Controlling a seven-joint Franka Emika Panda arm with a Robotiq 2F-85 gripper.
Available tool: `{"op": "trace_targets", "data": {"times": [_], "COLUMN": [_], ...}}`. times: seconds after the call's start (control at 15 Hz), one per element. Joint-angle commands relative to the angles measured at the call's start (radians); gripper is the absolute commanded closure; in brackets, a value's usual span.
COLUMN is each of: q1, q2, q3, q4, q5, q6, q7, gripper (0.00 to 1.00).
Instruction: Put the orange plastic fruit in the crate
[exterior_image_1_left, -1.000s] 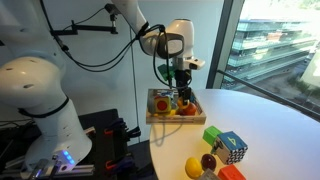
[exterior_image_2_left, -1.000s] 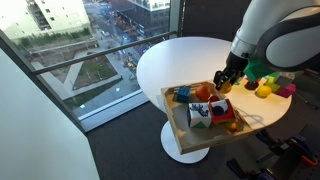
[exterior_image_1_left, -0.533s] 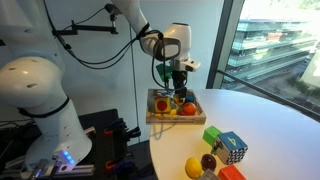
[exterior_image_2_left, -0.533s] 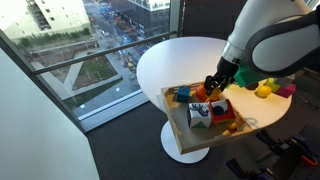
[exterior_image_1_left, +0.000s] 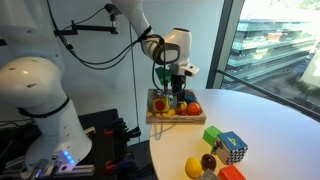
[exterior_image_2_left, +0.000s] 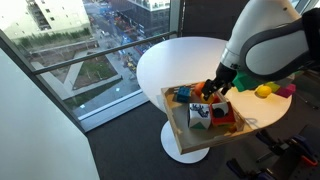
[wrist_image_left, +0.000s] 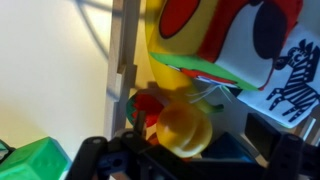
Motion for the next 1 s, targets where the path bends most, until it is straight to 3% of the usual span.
{"op": "trace_targets", "data": {"times": [0.0,0.4,0.93], "q1": [0.003,0.002,-0.005], "q2": [-0.030,-0.095,-0.225], "q3": [0.007,0.014,-0.002], "q4": [0.005,-0.001,-0.007], "q5": [0.048,0.084,-0.017], "q6": [-0.052,-0.162,-0.354], "q7": [-0.053,-0.128,-0.099], "gripper": [0.00,0.00,0.00]}}
